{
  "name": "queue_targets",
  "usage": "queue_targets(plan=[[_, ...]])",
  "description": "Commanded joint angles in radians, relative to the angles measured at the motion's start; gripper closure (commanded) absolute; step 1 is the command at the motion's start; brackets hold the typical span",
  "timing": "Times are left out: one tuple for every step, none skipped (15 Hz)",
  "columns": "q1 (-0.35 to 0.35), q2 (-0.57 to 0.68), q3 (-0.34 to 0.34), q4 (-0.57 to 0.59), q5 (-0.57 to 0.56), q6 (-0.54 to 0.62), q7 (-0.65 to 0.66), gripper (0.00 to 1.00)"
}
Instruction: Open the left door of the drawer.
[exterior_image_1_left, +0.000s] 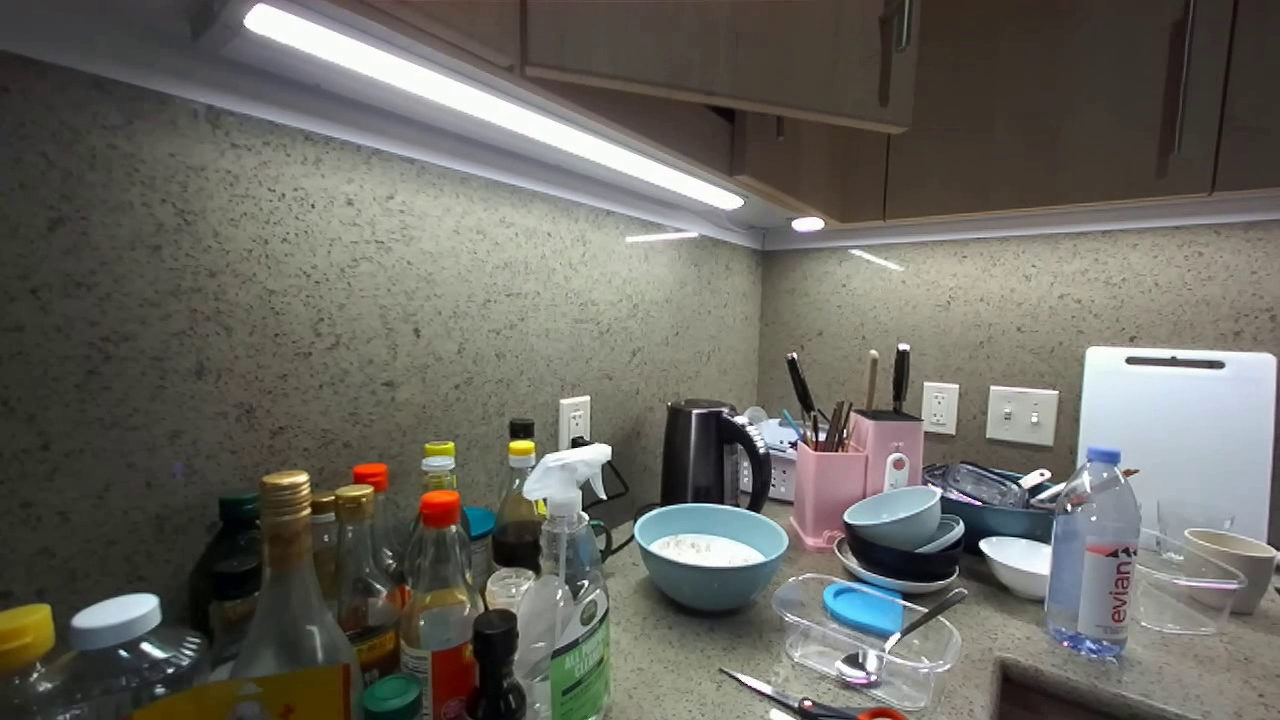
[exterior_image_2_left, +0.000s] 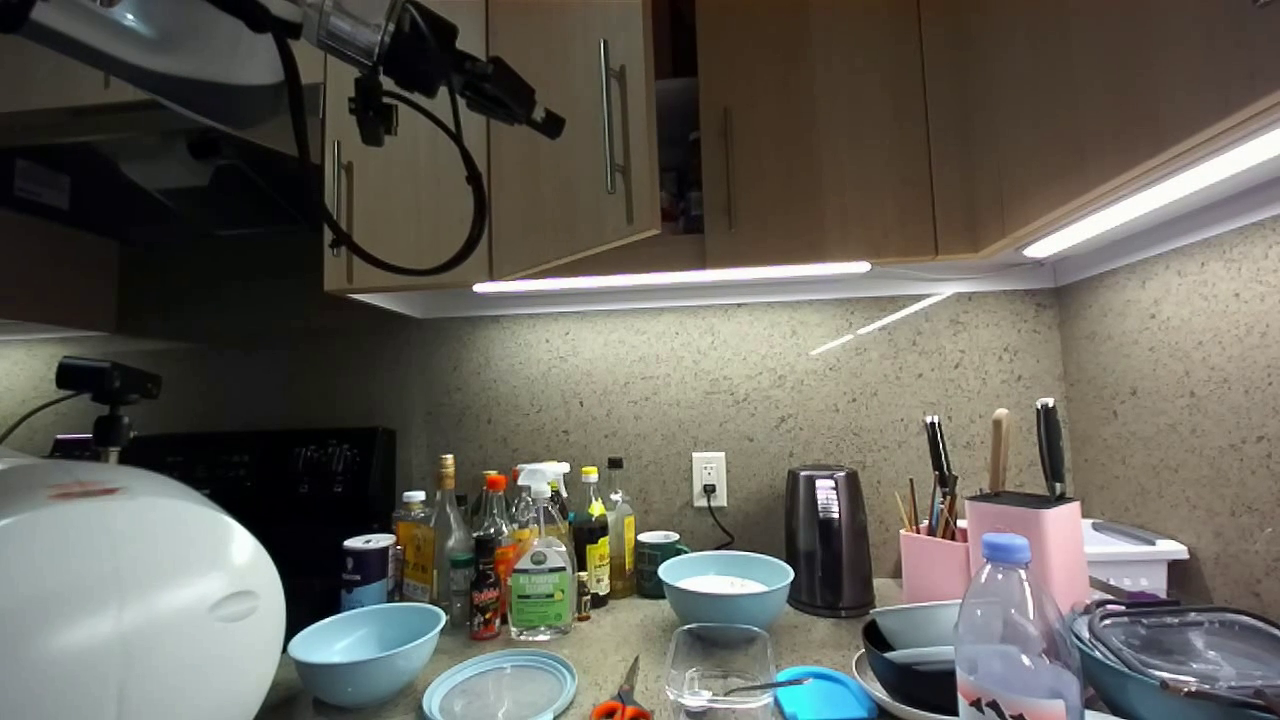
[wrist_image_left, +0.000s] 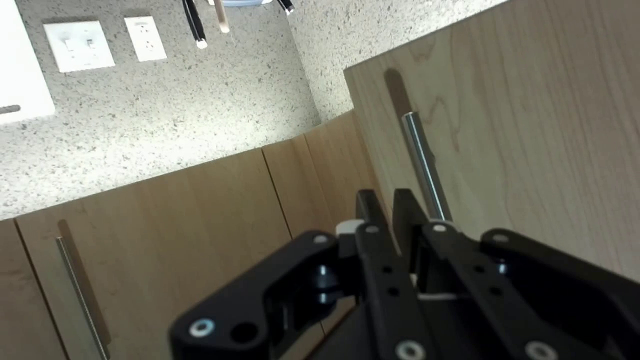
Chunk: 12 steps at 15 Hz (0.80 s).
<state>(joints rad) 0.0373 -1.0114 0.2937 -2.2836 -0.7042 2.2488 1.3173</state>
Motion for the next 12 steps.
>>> queue_targets(plan=[[-0.040,-0.050,0.012,-0.032,0.045,0.011,-0.009,0.96],[-0.049,-0.076,0.012,-0.050,0.056,-0.002,0.001,0.96],[-0.068,-0.098,0.017,-0.061,0.072,-0.026,0.016,0.96],[-0.088,-0.114,0.021,-0.066,0.089,-0.054,0.022,0.60],[-0.102,-0.125,0.022,-0.071,0.105,-0.074,0.022,0.59],[-0.096,-0.080,0.019,-0.036,0.105,-0.035,-0.025,0.78],[-0.110,-0.098,0.020,-0.045,0.113,-0.048,-0.024,0.73],[-0.118,-0.111,0.021,-0.053,0.116,-0.052,-0.024,0.66],[-0.122,-0.119,0.022,-0.058,0.117,-0.053,-0.023,0.59],[-0.123,-0.122,0.023,-0.061,0.117,-0.053,-0.023,0.59],[-0.122,-0.122,0.023,-0.062,0.117,-0.054,-0.023,0.59],[-0.122,-0.122,0.023,-0.062,0.117,-0.054,-0.023,0.59]])
